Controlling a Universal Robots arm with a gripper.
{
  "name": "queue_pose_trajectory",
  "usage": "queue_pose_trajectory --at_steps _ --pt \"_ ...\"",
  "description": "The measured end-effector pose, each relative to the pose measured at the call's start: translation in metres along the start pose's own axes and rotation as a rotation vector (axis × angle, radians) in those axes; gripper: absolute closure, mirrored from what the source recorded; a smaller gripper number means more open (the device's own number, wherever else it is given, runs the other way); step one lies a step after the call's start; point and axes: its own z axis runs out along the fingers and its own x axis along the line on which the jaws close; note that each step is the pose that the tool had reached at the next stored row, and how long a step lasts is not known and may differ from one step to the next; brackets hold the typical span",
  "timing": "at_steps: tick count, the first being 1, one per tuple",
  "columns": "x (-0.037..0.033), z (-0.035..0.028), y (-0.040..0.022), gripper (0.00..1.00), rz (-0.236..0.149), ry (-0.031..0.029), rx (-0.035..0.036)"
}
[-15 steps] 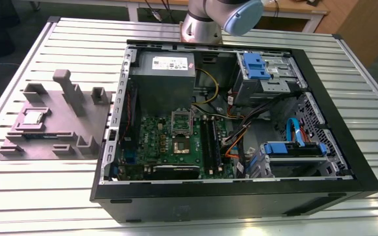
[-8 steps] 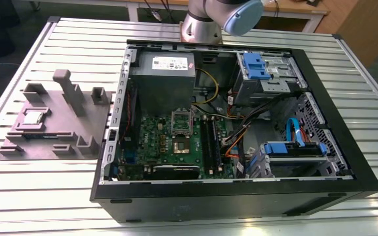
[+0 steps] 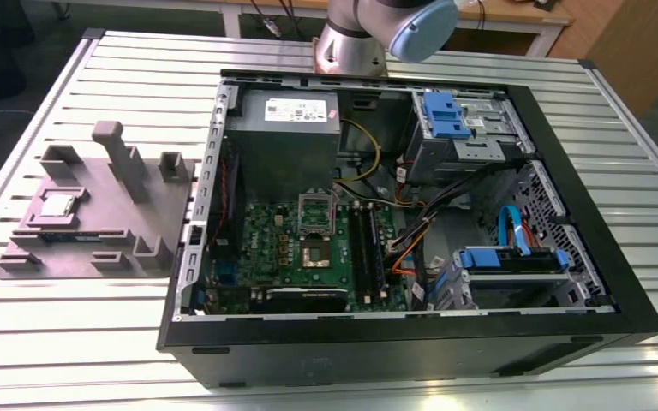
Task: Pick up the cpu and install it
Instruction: 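Reach for the cpu, then pick up the cpu and move it towards the insertion slot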
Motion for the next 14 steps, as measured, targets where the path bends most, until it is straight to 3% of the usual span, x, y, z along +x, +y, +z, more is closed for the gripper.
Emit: queue_pose_trajectory --at_steps 14 --pt "-0.0034 0.0001 0.0002 0.90 0.000 0.0000 0.0000"
